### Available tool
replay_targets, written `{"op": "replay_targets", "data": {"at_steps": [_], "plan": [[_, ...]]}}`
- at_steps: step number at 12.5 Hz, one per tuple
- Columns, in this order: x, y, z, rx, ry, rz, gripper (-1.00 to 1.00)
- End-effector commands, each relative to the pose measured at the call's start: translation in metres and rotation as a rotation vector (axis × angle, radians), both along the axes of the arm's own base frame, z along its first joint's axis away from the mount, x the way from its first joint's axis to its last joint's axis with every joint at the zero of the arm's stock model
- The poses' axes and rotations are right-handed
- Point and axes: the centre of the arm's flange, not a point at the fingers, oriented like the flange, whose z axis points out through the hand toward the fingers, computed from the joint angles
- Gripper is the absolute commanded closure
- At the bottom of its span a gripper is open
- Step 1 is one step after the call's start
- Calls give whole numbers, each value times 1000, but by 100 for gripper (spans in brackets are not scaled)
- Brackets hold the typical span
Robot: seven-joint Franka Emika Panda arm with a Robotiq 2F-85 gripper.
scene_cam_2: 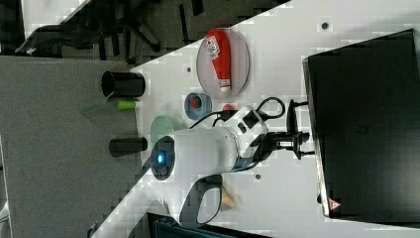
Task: Flap open oven.
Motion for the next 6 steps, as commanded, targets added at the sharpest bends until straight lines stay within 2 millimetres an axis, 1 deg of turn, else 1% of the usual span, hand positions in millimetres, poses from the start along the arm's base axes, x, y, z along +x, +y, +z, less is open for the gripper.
{"op": "replay_targets", "data": {"at_steps": [1,4,6], "plan": [[1,1,0,-5,-7,51,65],[6,10,-8,-8,1,71,65],[10,23,-11,-15,12,93,65]]}}
